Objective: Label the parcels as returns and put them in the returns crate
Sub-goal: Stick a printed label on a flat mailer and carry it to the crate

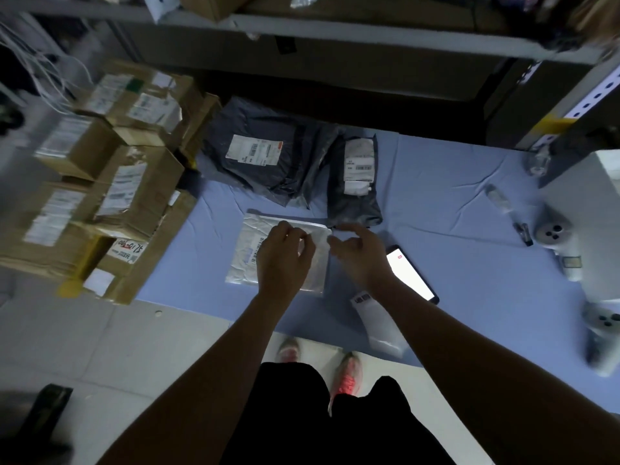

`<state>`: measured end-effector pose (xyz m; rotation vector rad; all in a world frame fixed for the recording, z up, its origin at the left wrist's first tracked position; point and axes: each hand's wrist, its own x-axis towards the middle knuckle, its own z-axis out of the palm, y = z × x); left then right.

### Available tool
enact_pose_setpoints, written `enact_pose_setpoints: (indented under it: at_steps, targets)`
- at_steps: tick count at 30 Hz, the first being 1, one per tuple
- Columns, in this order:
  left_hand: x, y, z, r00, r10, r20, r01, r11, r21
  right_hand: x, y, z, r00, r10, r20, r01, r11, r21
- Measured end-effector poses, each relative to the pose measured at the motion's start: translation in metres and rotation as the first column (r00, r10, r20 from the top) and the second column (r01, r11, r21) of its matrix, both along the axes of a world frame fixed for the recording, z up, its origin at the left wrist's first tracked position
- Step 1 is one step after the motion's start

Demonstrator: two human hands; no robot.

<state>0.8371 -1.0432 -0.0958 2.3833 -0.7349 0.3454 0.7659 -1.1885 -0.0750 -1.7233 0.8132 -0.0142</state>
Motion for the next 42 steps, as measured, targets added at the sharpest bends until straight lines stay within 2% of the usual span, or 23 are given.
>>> enact_pose_setpoints:
  at_steps: [2,3,4,6,8,9,10,11,12,13,14,15,16,17,18,20,22,24,27,30,34,42]
  targets:
    - [0.005,0.009,-0.004,0.992,-0.074,0.102,0.073,0.997,0.017,0.018,0.009,0.008,0.988,-0.153,0.028,0.136,0.937,0.321]
    - [0.008,0.013,-0.006,0.982,-0.119,0.149,0.116,0.993,0.027,0.024,0.013,0.009,0.981,-0.191,0.022,0.168,0.907,0.386]
    - [0.011,0.018,-0.008,0.969,-0.162,0.188,0.158,0.987,0.039,0.029,0.016,0.008,0.979,-0.204,0.009,0.184,0.902,0.391]
    - [0.018,0.028,-0.011,0.946,-0.231,0.226,0.222,0.973,0.066,0.036,0.021,0.003,0.983,-0.186,0.001,0.178,0.941,0.288]
    - [0.025,0.038,-0.014,0.965,-0.238,0.112,0.229,0.970,0.085,0.042,0.025,0.001,0.982,-0.188,0.029,0.178,0.961,0.211]
    - [0.029,0.043,-0.015,0.979,-0.202,-0.035,0.204,0.977,0.062,0.044,0.028,0.001,0.979,-0.199,0.048,0.184,0.958,0.218]
    - [0.033,0.049,-0.014,0.956,-0.159,-0.245,0.165,0.986,0.003,0.047,0.031,0.001,0.975,-0.212,0.069,0.190,0.953,0.237]
    - [0.035,0.051,-0.011,0.864,-0.126,-0.488,0.087,0.991,-0.101,0.049,0.034,0.001,0.972,-0.219,0.088,0.191,0.949,0.251]
    - [0.039,0.051,-0.005,0.699,-0.125,-0.704,-0.042,0.976,-0.214,0.049,0.036,0.002,0.970,-0.220,0.103,0.187,0.948,0.258]
    - [0.045,0.050,0.001,0.502,-0.155,-0.851,-0.182,0.943,-0.279,0.051,0.039,0.003,0.971,-0.213,0.112,0.179,0.950,0.256]
    - [0.052,0.049,0.010,0.328,-0.207,-0.922,-0.296,0.904,-0.308,0.052,0.041,0.004,0.972,-0.204,0.116,0.169,0.952,0.254]
    - [0.058,0.048,0.015,0.205,-0.258,-0.944,-0.368,0.873,-0.319,0.054,0.042,0.005,0.974,-0.193,0.117,0.159,0.955,0.252]
    - [0.064,0.048,0.019,0.127,-0.301,-0.945,-0.408,0.853,-0.327,0.056,0.044,0.006,0.976,-0.183,0.115,0.150,0.956,0.250]
    - [0.070,0.048,0.021,0.096,-0.330,-0.939,-0.426,0.839,-0.338,0.059,0.045,0.006,0.979,-0.174,0.110,0.143,0.959,0.246]
    - [0.076,0.048,0.020,0.096,-0.341,-0.935,-0.433,0.832,-0.348,0.061,0.046,0.006,0.980,-0.166,0.106,0.137,0.962,0.238]
    - [0.088,0.045,0.015,0.180,-0.282,-0.943,-0.386,0.861,-0.331,0.067,0.048,0.004,0.980,-0.170,0.099,0.144,0.963,0.229]
    - [0.100,0.043,0.009,0.335,-0.190,-0.923,-0.275,0.917,-0.289,0.071,0.052,0.001,0.976,-0.203,0.073,0.181,0.956,0.232]
    - [0.108,0.042,0.002,0.503,-0.198,-0.841,-0.123,0.947,-0.297,0.074,0.057,-0.004,0.970,-0.239,0.040,0.225,0.950,0.214]
    - [0.116,0.043,-0.009,0.641,-0.266,-0.720,0.058,0.952,-0.301,0.082,0.066,-0.012,0.953,-0.301,-0.034,0.302,0.942,0.144]
    - [0.121,0.041,-0.024,0.703,-0.263,-0.661,0.117,0.959,-0.257,0.093,0.076,-0.023,0.929,-0.353,-0.114,0.359,0.933,0.035]
    - [0.127,0.034,-0.045,0.672,-0.266,-0.691,0.158,0.963,-0.217,0.104,0.082,-0.043,0.905,-0.390,-0.171,0.369,0.919,-0.141]
    - [0.132,0.027,-0.082,0.773,-0.201,-0.601,0.204,0.977,-0.065,0.124,0.089,-0.072,0.915,-0.341,-0.216,0.257,0.905,-0.339]
